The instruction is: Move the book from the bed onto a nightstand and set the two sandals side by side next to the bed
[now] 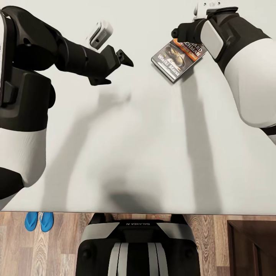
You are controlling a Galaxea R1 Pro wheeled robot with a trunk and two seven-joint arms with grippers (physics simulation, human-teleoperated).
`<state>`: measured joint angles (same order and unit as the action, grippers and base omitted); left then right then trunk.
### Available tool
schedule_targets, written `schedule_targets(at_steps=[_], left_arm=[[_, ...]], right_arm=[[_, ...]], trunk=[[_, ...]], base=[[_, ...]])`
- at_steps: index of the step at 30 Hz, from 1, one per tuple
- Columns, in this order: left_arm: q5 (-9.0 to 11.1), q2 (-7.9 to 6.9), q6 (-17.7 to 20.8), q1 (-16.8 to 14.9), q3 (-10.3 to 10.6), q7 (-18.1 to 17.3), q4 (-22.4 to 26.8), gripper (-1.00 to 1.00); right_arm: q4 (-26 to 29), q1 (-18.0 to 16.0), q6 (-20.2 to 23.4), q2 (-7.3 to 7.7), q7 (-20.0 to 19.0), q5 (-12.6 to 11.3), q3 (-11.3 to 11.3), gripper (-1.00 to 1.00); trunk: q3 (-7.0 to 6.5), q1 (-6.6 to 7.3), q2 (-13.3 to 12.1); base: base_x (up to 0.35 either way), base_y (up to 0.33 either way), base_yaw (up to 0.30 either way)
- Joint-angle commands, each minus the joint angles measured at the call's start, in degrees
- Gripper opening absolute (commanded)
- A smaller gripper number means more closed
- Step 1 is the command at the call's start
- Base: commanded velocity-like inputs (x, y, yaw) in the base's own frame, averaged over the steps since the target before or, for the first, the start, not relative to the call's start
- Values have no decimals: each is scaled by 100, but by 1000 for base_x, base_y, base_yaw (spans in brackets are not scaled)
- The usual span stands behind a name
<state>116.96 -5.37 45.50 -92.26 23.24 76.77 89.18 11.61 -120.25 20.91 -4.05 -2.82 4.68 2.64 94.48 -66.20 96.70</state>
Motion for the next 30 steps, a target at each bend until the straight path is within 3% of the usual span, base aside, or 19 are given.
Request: schedule_targets(at_steps=[1,30], left_arm=[[30,-4,46,-3,8,45,3,100],[28,-13,46,6,37,40,-3,100]], right_arm=[[10,0,30,0,-24,47,31,100],[55,6,-514,-16,50,37,39,100]], trunk=[[2,0,1],[2,0,1]], base=[[0,0,0],[0,0,0]])
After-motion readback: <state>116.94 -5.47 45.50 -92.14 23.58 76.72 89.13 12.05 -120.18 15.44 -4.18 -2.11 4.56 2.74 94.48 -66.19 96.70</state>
